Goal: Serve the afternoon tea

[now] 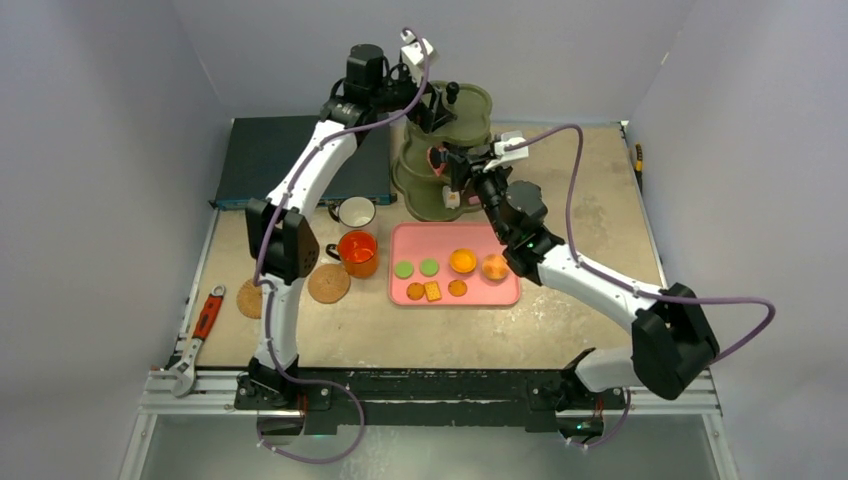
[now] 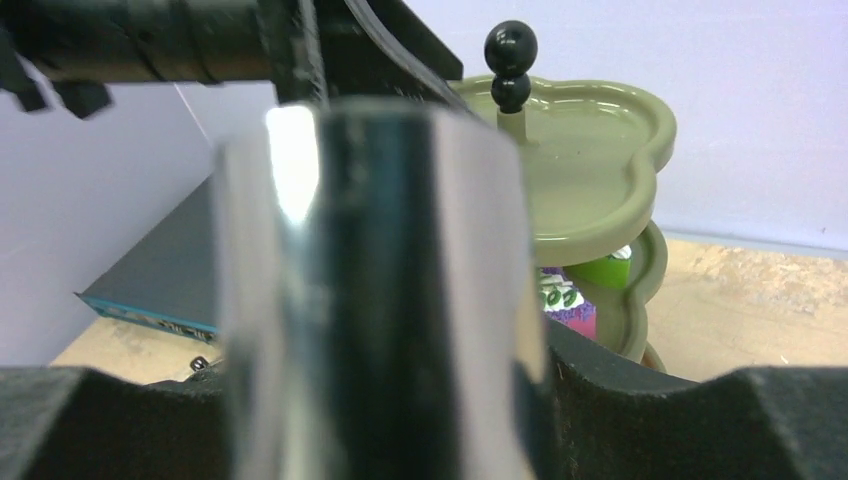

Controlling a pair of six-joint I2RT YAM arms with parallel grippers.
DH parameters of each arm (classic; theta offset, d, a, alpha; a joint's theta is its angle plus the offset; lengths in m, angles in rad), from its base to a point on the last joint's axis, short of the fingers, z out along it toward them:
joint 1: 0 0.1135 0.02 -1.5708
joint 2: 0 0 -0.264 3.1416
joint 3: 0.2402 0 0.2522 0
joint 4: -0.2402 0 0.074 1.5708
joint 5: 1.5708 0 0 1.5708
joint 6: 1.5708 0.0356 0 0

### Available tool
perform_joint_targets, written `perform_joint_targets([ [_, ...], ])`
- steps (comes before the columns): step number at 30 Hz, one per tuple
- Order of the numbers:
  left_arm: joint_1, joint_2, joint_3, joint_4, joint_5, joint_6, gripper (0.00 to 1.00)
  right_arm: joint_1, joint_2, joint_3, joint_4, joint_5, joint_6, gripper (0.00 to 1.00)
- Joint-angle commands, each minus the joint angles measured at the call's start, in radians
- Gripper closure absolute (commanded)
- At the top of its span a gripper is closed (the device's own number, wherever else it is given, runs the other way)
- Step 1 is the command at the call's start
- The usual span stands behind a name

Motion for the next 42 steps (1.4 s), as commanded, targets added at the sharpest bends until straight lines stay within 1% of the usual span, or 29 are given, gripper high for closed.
perform_joint_targets([
  [1, 0.009, 0.051, 0.074, 0.043, 0.082, 0.016, 0.03, 0.008, -0.074, -0.034, -0.007, 0.043, 0.007, 0.47],
  [3, 0.01, 0.069, 0.076, 0.07, 0.101, 0.006, 0.06, 0.011, -0.121, -0.06, -0.039, 0.046, 0.011, 0.48],
  [7, 0.011, 0.104, 0.095, 0.126, 0.144, 0.003, 0.15, 0.011, -0.229, -0.127, -0.111, 0.048, 0.022, 0.48],
  [11, 0.014, 0.136, 0.115, 0.194, 0.237, -0.012, 0.19, 0.011, -0.317, -0.171, -0.181, 0.041, 0.057, 0.5],
  [13, 0.014, 0.152, 0.131, 0.223, 0.271, -0.027, 0.22, 0.011, -0.346, -0.186, -0.206, 0.036, 0.074, 0.51],
  [17, 0.014, 0.185, 0.148, 0.311, 0.32, -0.066, 0.36, 0.011, -0.383, -0.204, -0.257, 0.039, 0.085, 0.51],
  [19, 0.014, 0.201, 0.162, 0.324, 0.33, -0.067, 0.42, 0.012, -0.393, -0.213, -0.291, 0.044, 0.097, 0.51],
  [22, 0.014, 0.219, 0.163, 0.334, 0.329, -0.068, 0.51, 0.011, -0.402, -0.227, -0.314, 0.045, 0.106, 0.51],
  [24, 0.013, 0.226, 0.16, 0.349, 0.308, -0.095, 0.6, 0.011, -0.409, -0.239, -0.324, 0.042, 0.117, 0.51],
  [25, 0.014, 0.228, 0.158, 0.358, 0.294, -0.103, 0.67, 0.011, -0.413, -0.244, -0.333, 0.031, 0.12, 0.51],
  [26, 0.014, 0.227, 0.15, 0.369, 0.276, -0.112, 0.79, 0.011, -0.416, -0.248, -0.337, 0.027, 0.121, 0.5],
  [27, 0.015, 0.217, 0.135, 0.392, 0.251, -0.133, 0.94, 0.011, -0.42, -0.252, -0.34, 0.03, 0.119, 0.5],
  [28, 0.013, 0.212, 0.117, 0.415, 0.224, -0.14, 0.97, 0.011, -0.421, -0.253, -0.342, 0.033, 0.117, 0.5],
  [29, 0.012, 0.198, 0.094, 0.433, 0.192, -0.142, 0.98, 0.011, -0.422, -0.253, -0.344, 0.036, 0.117, 0.5],
  [33, 0.001, 0.112, -0.015, 0.498, 0.041, -0.138, 0.99, 0.011, -0.421, -0.256, -0.354, 0.051, 0.117, 0.5],
  [36, -0.014, 0.048, -0.072, 0.505, -0.092, -0.121, 1.0, 0.01, -0.416, -0.257, -0.357, 0.063, 0.117, 0.5],
  [41, -0.065, -0.067, -0.172, 0.493, -0.344, -0.081, 1.0, 0.009, -0.399, -0.261, -0.346, 0.083, 0.113, 0.49],
  [42, -0.083, -0.091, -0.213, 0.498, -0.412, -0.046, 1.0, 0.009, -0.396, -0.261, -0.345, 0.086, 0.113, 0.49],
])
